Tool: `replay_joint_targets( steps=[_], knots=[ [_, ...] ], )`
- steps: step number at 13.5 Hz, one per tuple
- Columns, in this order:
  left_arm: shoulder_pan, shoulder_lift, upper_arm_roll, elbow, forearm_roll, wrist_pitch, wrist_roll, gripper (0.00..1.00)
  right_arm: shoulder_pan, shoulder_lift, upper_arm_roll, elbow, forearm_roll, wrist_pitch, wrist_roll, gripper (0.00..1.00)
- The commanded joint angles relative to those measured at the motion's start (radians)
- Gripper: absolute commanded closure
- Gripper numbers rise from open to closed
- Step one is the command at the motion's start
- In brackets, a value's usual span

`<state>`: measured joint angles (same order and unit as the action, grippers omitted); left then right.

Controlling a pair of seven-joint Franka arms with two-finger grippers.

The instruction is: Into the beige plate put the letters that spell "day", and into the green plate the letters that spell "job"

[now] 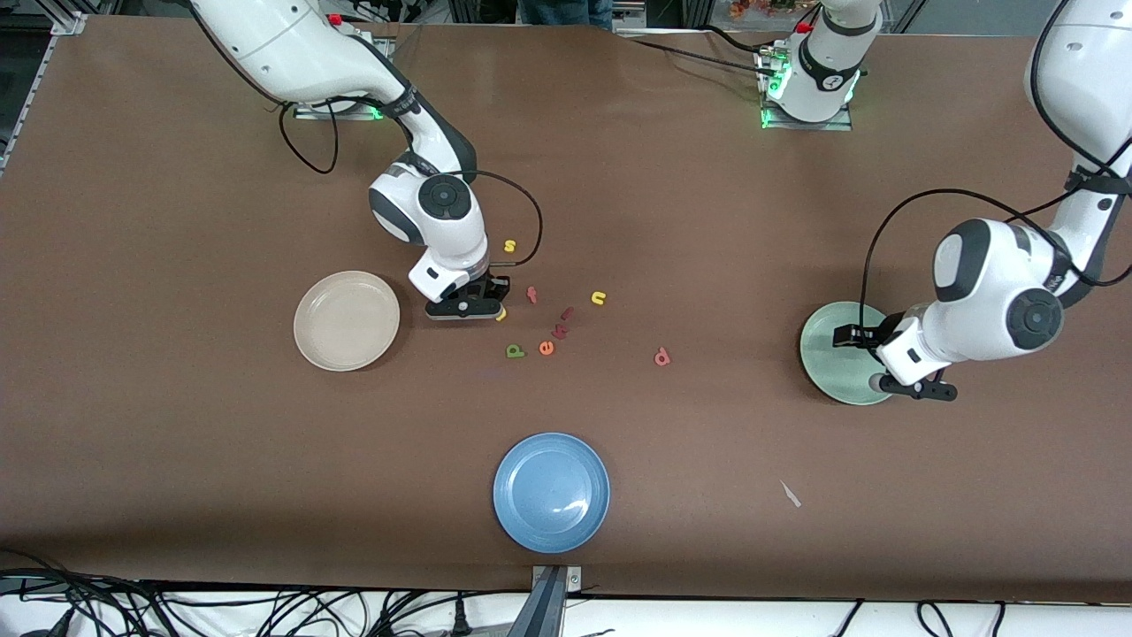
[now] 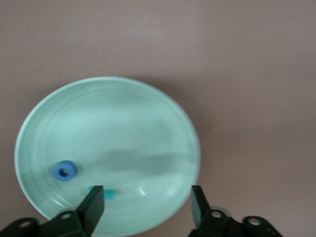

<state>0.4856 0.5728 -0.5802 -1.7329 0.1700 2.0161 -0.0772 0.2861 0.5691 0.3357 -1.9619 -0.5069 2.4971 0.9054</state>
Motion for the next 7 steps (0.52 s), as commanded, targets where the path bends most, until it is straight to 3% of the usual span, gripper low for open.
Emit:
replay_joint_targets(
  steps=[1,3,4,6,7],
  knots=[
    [-0.138,-0.001,0.006,0.078,-0.033,-0.07,-0.26,0.0,-0.033,-0.067,0.0,-0.026,0.002,-0.058,-0.087,0.65],
    [-0.243,0.024,0.008,0.079,-0.036,-0.019,-0.479,0.0,-0.035,-0.077,0.0,-0.032,0.021,-0.058,-0.097,0.65],
    [-0.287,0.044,0.008,0.079,-0.033,0.043,-0.587,0.0,-0.035,-0.071,0.002,-0.032,0.021,-0.058,-0.086,0.6],
    [-0.382,0.1,0.014,0.079,-0.02,0.178,-0.805,0.0,-0.031,-0.057,0.006,-0.031,0.022,-0.052,-0.044,0.35],
    [-0.431,0.128,0.034,0.081,-0.021,0.234,-0.875,0.0,-0.027,-0.048,0.009,-0.031,0.022,-0.044,-0.03,0.34]
  ],
)
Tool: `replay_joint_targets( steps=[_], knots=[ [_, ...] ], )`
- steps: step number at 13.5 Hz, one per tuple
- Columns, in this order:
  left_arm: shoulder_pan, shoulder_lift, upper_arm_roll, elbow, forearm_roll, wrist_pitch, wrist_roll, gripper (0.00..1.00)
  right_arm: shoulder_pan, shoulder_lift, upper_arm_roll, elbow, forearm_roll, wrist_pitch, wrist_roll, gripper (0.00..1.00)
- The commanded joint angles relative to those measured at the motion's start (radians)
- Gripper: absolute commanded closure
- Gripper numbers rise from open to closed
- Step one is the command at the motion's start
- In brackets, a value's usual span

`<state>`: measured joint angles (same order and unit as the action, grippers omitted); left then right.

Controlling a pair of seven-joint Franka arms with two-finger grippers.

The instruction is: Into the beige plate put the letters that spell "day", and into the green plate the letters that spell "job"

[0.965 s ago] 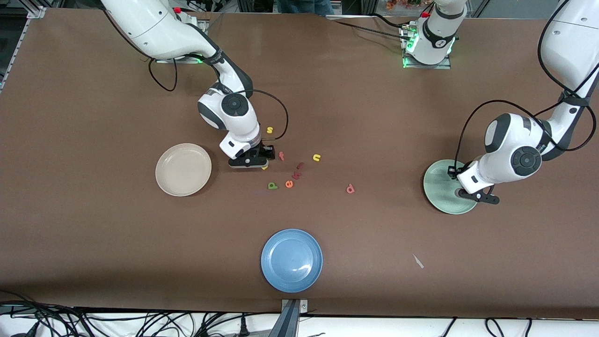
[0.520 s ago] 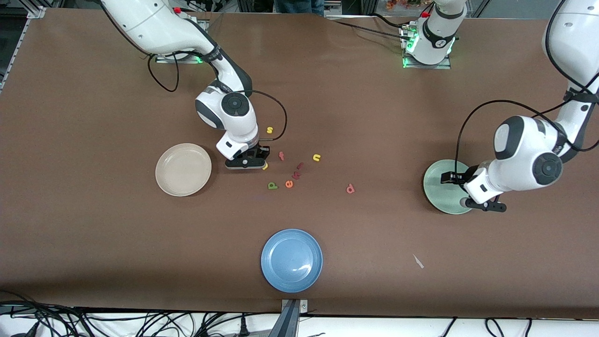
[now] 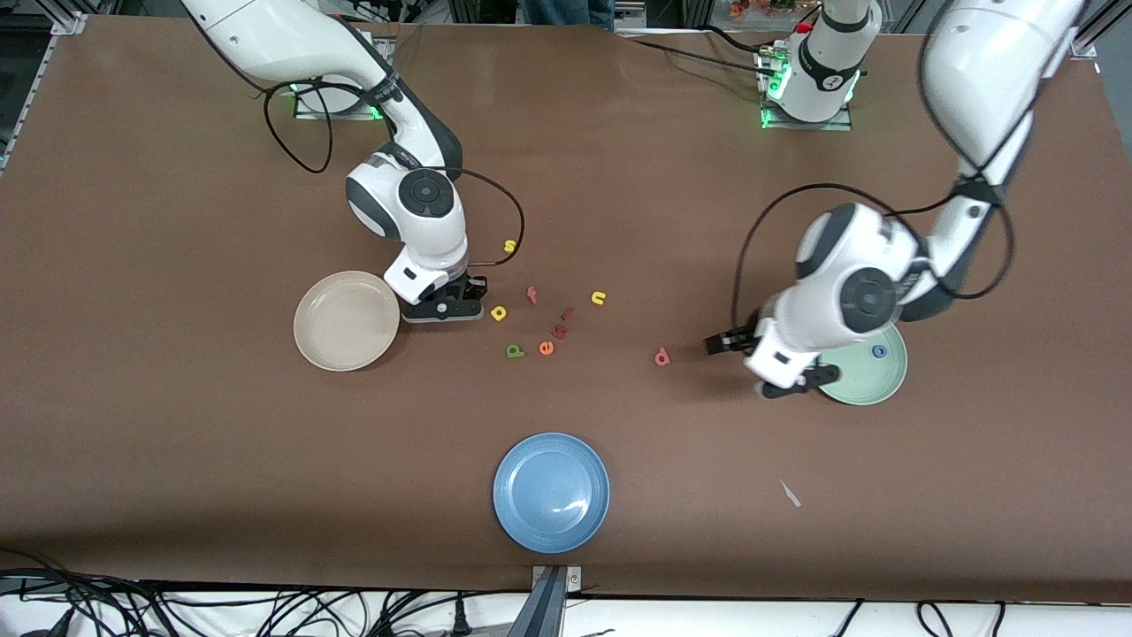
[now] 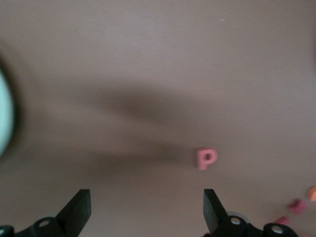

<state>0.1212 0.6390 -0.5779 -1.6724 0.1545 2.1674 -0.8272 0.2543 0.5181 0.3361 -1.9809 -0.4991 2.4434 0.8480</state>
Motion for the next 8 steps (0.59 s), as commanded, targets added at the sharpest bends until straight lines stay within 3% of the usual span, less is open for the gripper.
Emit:
replay_joint_targets(
  steps=[1,5,8],
  knots=[
    [-0.118,0.085,0.07,0.039,-0.006,0.127,-0.171,0.0,0.005,0.016,0.012,-0.012,0.014,0.029,0.035,0.33],
    [-0.339,0.172,0.263,0.105,-0.012,0.15,-0.283,0.05,0.037,0.059,0.012,-0.004,0.013,0.077,0.091,0.33],
    [-0.348,0.192,0.273,0.126,-0.015,0.15,-0.309,0.17,0.037,0.072,0.012,-0.003,0.011,0.1,0.091,0.34]
  ],
)
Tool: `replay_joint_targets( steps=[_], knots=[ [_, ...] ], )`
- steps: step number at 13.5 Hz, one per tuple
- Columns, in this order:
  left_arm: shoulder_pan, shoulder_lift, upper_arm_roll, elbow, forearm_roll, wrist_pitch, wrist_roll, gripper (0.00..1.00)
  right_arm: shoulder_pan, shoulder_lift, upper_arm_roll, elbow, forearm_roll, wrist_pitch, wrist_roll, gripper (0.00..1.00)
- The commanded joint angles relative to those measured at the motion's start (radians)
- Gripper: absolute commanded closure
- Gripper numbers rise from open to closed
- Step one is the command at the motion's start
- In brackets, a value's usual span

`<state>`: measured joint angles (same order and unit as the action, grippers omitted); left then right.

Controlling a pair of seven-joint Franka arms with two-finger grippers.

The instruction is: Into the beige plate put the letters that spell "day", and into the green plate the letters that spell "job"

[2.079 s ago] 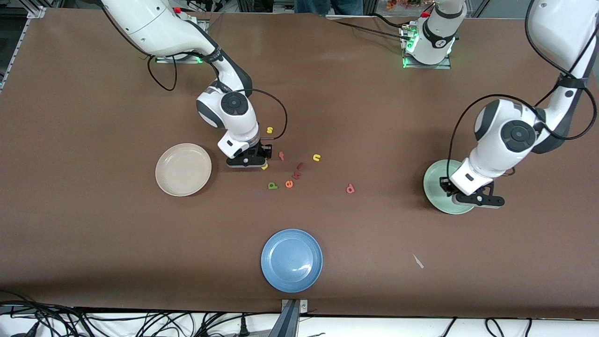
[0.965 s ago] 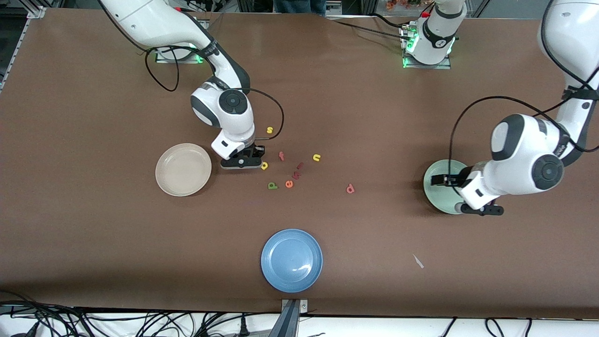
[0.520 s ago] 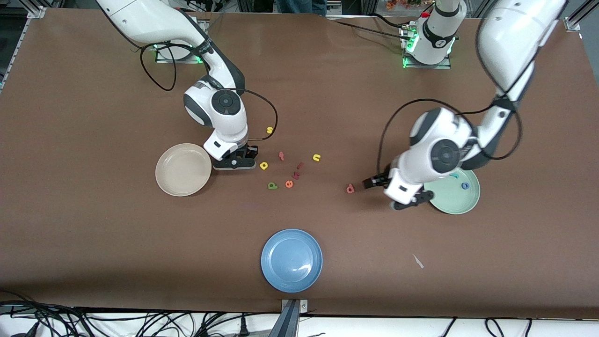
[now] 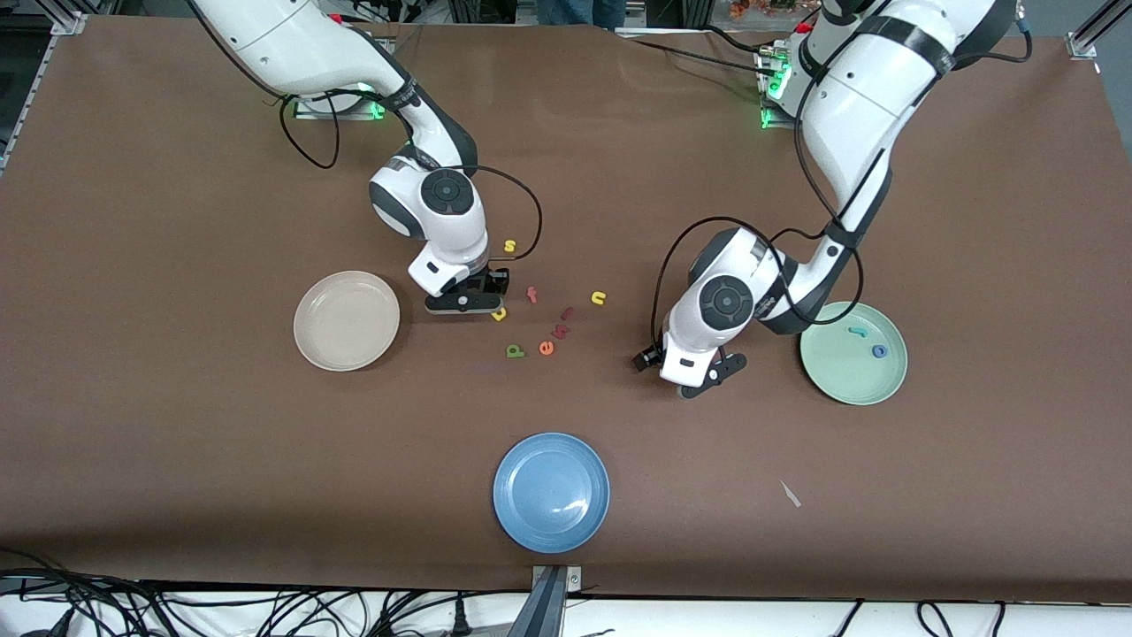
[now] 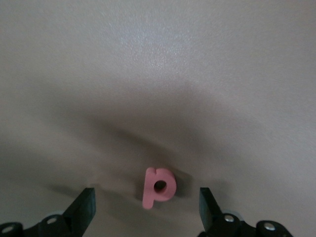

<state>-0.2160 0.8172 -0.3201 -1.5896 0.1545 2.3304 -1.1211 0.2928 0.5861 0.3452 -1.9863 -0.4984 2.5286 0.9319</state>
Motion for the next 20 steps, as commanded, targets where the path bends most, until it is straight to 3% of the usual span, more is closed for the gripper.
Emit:
replay_joint_targets(
  steps=[1,9,11,13,17,19,20],
  knots=[
    [-0.011,0.016,0.015,0.045,-0.016,-0.013,-0.017,0.23,-0.003,0.007,0.002,0.001,0.004,0.016,0.007,0.35],
    [-0.008,0.01,0.015,0.045,-0.009,-0.014,-0.008,1.0,-0.004,0.024,-0.003,0.0,-0.003,0.058,-0.005,0.61],
    [0.01,-0.006,0.015,0.092,-0.004,-0.04,0.003,1.0,-0.004,0.023,-0.006,0.0,-0.003,0.058,-0.01,0.7],
    [0.041,-0.038,0.01,0.137,-0.006,-0.153,0.053,1.0,-0.006,0.018,-0.009,-0.002,-0.003,0.056,-0.021,0.76],
    [0.196,-0.168,-0.002,0.138,-0.049,-0.486,0.434,1.0,-0.009,0.009,-0.011,0.0,-0.002,0.052,-0.041,0.87],
    [0.283,-0.19,-0.002,0.126,-0.043,-0.586,0.634,1.0,-0.009,0.009,-0.011,0.001,-0.002,0.053,-0.047,0.99],
    [0.321,-0.19,-0.002,0.106,-0.036,-0.594,0.715,1.0,-0.009,0.009,-0.011,0.001,-0.002,0.053,-0.047,1.0]
  ],
)
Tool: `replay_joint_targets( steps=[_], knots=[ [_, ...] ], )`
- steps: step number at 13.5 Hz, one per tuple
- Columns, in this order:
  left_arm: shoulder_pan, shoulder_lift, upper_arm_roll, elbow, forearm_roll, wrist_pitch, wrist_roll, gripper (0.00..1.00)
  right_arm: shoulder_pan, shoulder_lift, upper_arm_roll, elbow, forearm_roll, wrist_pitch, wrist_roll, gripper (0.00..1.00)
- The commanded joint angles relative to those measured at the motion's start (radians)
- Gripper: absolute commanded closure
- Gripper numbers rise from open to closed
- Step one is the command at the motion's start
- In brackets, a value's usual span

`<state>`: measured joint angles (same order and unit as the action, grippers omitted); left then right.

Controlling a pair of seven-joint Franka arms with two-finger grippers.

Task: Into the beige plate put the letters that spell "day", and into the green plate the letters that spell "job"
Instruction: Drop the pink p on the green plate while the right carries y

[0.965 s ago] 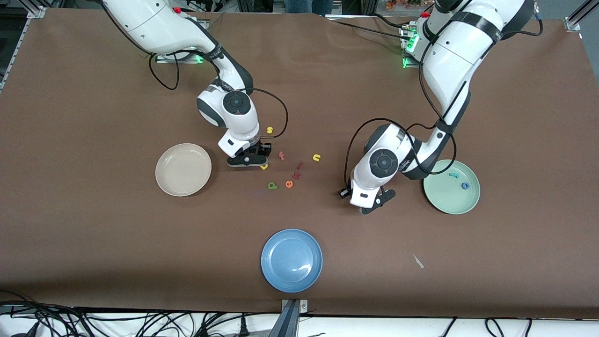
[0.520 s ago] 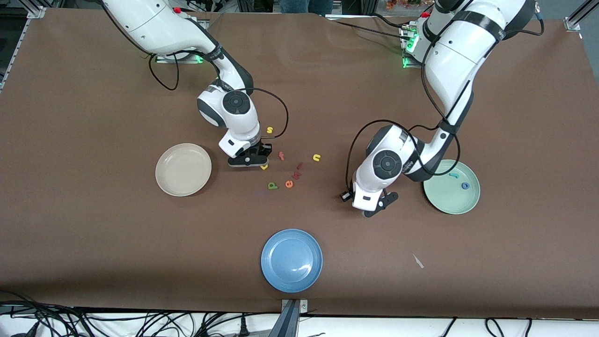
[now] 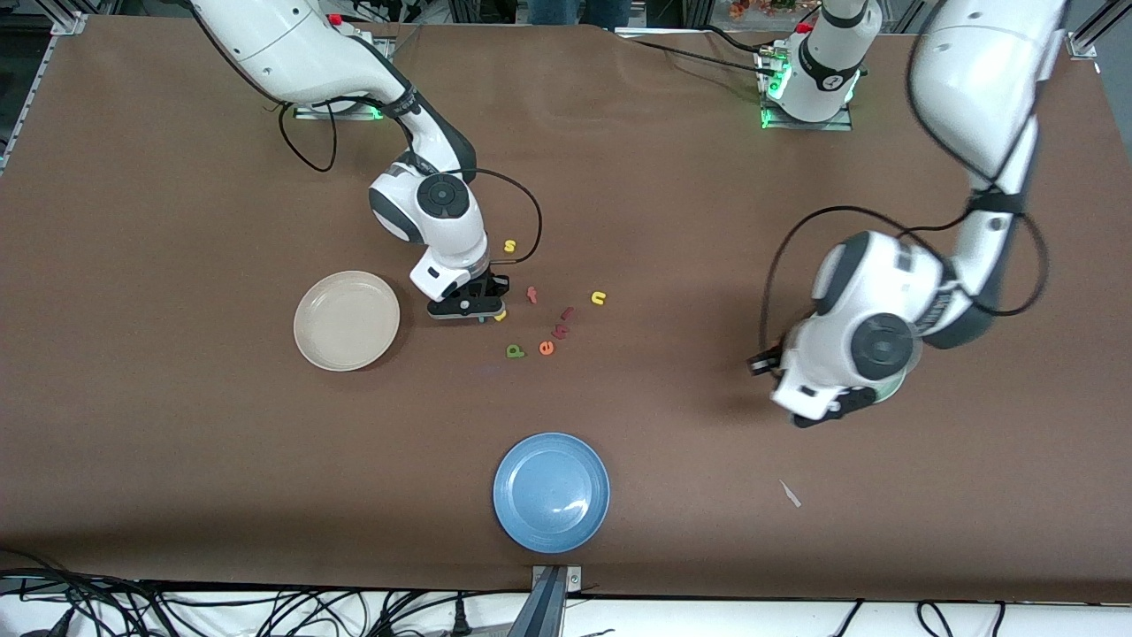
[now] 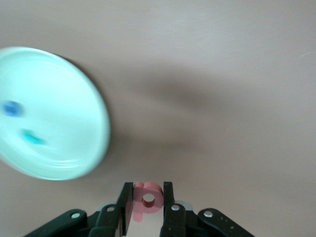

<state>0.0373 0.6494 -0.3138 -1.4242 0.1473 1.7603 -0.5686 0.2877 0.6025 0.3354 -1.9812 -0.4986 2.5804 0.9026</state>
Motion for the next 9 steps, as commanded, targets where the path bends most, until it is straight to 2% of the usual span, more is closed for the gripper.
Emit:
replay_joint_targets(
  steps=[1,3,5,8,9],
  knots=[
    [0.1,-0.022,-0.005,-0.083,-0.016,-0.024,0.224,1.0,-0.004,-0.007,-0.001,-0.002,0.0,0.0,-0.019,1.0],
    [0.168,-0.02,-0.008,-0.152,0.046,0.016,0.341,1.0,-0.005,-0.016,-0.003,-0.002,0.0,-0.002,-0.019,1.0],
    [0.193,-0.016,-0.007,-0.2,0.047,0.068,0.372,1.0,-0.022,-0.053,-0.001,-0.01,0.003,-0.017,-0.04,1.0],
    [0.197,-0.013,-0.007,-0.277,0.047,0.189,0.371,1.0,-0.062,-0.147,0.001,-0.011,0.041,-0.147,-0.157,1.0],
    [0.197,-0.014,-0.008,-0.275,0.044,0.189,0.368,0.8,-0.085,-0.167,0.001,-0.011,0.07,-0.173,-0.228,1.0]
  ],
)
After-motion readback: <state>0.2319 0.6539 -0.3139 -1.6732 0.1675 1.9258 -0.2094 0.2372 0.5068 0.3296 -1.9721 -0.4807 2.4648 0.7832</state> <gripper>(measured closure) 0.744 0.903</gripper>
